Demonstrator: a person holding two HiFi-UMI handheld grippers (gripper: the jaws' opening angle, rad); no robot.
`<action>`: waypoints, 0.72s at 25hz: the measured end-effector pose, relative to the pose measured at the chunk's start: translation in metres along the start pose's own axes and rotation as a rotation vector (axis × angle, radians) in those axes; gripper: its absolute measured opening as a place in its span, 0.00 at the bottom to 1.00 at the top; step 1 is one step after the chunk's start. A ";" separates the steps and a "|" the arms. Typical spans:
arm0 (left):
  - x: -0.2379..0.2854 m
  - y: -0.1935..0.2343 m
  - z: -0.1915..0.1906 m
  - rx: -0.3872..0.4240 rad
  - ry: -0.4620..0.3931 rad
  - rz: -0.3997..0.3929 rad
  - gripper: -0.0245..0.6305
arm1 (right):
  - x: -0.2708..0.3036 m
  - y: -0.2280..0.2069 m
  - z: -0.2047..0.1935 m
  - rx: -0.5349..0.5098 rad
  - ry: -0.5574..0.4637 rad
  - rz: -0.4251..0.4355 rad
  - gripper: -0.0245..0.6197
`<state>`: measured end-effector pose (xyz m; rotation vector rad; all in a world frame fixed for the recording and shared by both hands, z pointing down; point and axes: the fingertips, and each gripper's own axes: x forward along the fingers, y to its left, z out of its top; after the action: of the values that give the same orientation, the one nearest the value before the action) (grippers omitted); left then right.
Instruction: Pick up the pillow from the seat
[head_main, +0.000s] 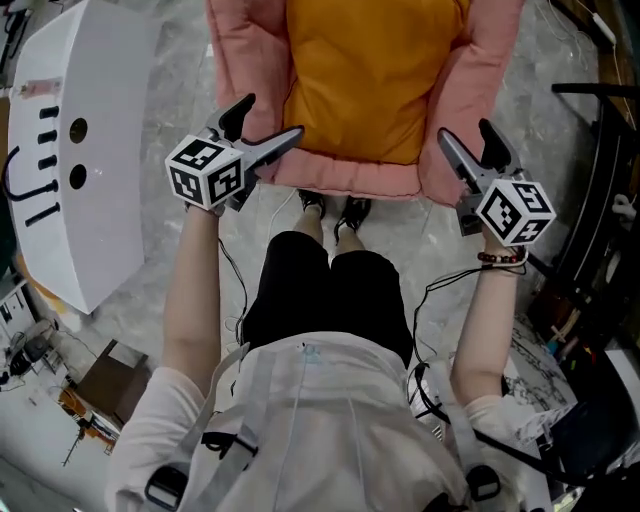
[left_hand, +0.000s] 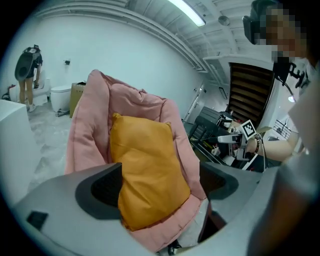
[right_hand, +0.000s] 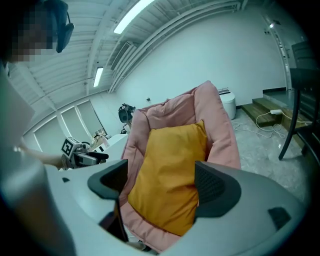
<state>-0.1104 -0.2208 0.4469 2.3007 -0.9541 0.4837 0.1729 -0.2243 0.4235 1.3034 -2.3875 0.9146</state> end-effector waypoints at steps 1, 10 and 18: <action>0.007 0.007 -0.004 -0.004 0.008 -0.002 0.76 | 0.006 -0.004 -0.002 -0.006 -0.004 0.000 0.65; 0.048 0.039 -0.025 -0.037 0.065 -0.028 0.76 | 0.053 -0.021 -0.028 0.056 0.049 0.043 0.67; 0.089 0.061 -0.047 -0.086 0.126 -0.062 0.76 | 0.091 -0.044 -0.063 0.133 0.135 0.055 0.68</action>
<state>-0.0994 -0.2703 0.5529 2.1879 -0.8246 0.5446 0.1546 -0.2615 0.5353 1.1847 -2.3033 1.1568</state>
